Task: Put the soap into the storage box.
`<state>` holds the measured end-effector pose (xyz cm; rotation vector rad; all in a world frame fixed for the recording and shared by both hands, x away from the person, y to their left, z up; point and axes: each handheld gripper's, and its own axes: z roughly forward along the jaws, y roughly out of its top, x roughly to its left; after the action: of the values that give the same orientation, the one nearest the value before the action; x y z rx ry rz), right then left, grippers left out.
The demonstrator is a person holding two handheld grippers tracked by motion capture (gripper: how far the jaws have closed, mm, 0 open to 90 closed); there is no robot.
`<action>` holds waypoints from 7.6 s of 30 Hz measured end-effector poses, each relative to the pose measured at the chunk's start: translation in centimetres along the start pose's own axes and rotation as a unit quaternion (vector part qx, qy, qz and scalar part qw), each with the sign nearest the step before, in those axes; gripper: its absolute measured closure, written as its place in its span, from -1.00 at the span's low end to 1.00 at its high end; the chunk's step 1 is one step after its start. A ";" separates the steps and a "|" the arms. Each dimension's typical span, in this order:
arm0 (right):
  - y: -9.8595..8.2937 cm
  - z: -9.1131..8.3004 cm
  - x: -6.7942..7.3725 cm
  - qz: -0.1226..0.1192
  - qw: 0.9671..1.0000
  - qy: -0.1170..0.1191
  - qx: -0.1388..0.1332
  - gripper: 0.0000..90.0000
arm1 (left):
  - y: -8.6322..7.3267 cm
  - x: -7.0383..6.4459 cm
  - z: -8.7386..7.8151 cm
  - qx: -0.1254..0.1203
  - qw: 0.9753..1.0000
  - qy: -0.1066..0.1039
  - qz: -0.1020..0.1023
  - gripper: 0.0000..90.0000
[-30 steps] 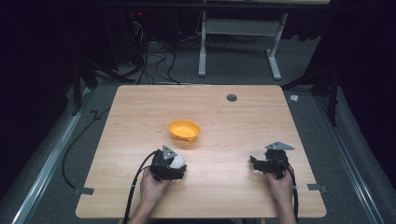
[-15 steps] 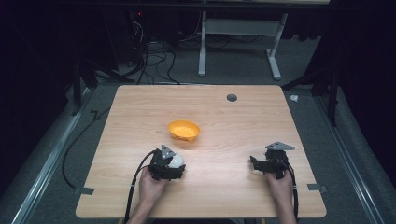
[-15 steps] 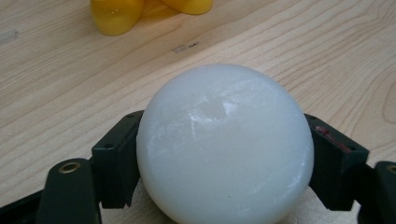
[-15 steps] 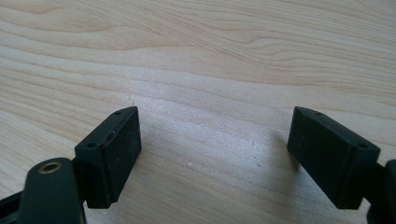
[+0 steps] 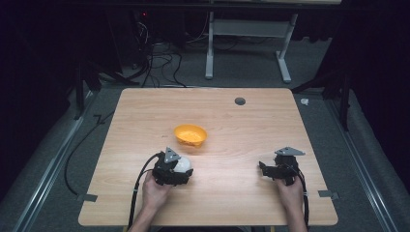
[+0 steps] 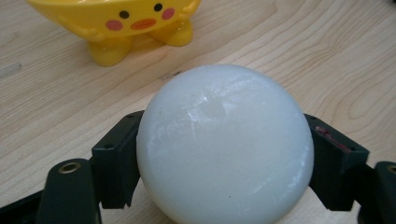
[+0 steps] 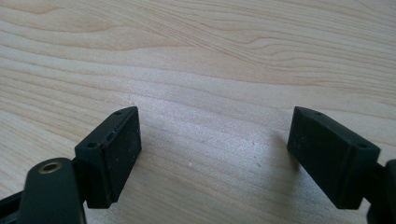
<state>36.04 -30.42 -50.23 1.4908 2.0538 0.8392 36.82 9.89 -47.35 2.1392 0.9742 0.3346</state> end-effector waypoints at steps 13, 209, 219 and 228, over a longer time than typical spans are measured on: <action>0.0 0.0 0.0 0.000 1.000 0.000 0.000 -0.59 | 1.1 0.1 -1.1 -0.013 1.000 -0.018 0.003 -0.47; 0.0 0.0 0.0 0.001 1.000 0.000 0.000 -0.59 | 9.3 5.7 -1.5 -0.059 0.997 0.029 -0.044 -0.48; 0.0 0.0 0.0 0.001 1.000 0.000 0.000 -0.59 | 8.3 6.3 -3.0 -0.070 0.996 0.029 -0.056 -0.48; 0.0 0.0 0.0 0.000 1.000 0.000 0.000 -0.59 | 7.6 6.5 -4.1 -0.075 0.995 0.036 -0.058 -0.48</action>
<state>36.04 -30.40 -50.23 1.4918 2.0532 0.8399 43.27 13.54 -39.43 1.9378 1.0751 0.4169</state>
